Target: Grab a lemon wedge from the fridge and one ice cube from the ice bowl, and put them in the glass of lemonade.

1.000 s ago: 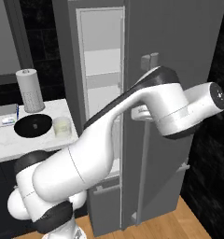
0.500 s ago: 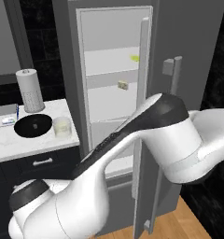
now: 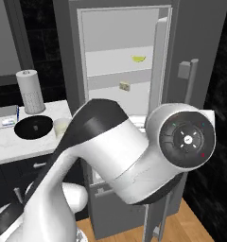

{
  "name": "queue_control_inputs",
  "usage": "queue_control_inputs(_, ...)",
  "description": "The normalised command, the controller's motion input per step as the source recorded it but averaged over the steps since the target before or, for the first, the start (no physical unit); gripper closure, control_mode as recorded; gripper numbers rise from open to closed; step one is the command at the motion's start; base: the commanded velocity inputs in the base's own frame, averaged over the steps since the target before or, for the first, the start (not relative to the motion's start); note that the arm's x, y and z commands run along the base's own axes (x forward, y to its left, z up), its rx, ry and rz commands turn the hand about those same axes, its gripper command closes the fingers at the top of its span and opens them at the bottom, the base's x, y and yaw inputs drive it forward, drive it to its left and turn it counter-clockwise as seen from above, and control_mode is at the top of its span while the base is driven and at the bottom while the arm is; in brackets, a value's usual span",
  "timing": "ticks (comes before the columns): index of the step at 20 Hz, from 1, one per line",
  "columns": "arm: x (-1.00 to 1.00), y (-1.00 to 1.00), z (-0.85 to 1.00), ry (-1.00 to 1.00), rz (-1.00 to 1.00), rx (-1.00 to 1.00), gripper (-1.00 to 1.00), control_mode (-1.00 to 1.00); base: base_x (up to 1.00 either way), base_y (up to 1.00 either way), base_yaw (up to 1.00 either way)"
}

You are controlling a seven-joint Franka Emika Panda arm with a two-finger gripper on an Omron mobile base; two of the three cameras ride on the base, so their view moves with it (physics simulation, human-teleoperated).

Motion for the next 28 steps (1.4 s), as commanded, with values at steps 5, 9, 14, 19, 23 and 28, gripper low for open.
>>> queue_control_inputs(5,-0.03,0.85,0.21,-0.02,-0.29,-0.25,-1.00,-1.00,0.00,0.00,0.00)
queue_control_inputs(9,0.00,0.86,0.12,0.01,-0.28,-0.32,-1.00,-1.00,0.00,0.00,0.00)
queue_control_inputs(14,0.30,0.71,0.00,0.11,-0.23,-0.39,-1.00,-1.00,0.00,0.00,0.00)
queue_control_inputs(19,0.70,0.41,0.04,0.06,-0.15,-0.25,-1.00,-1.00,0.00,0.00,0.00)
queue_control_inputs(23,0.94,-0.01,-0.12,0.07,-0.12,-0.03,-1.00,-1.00,0.00,0.00,0.00)
queue_control_inputs(28,1.00,-0.29,-0.19,0.27,-0.05,-0.04,-1.00,-1.00,0.00,0.00,0.00)
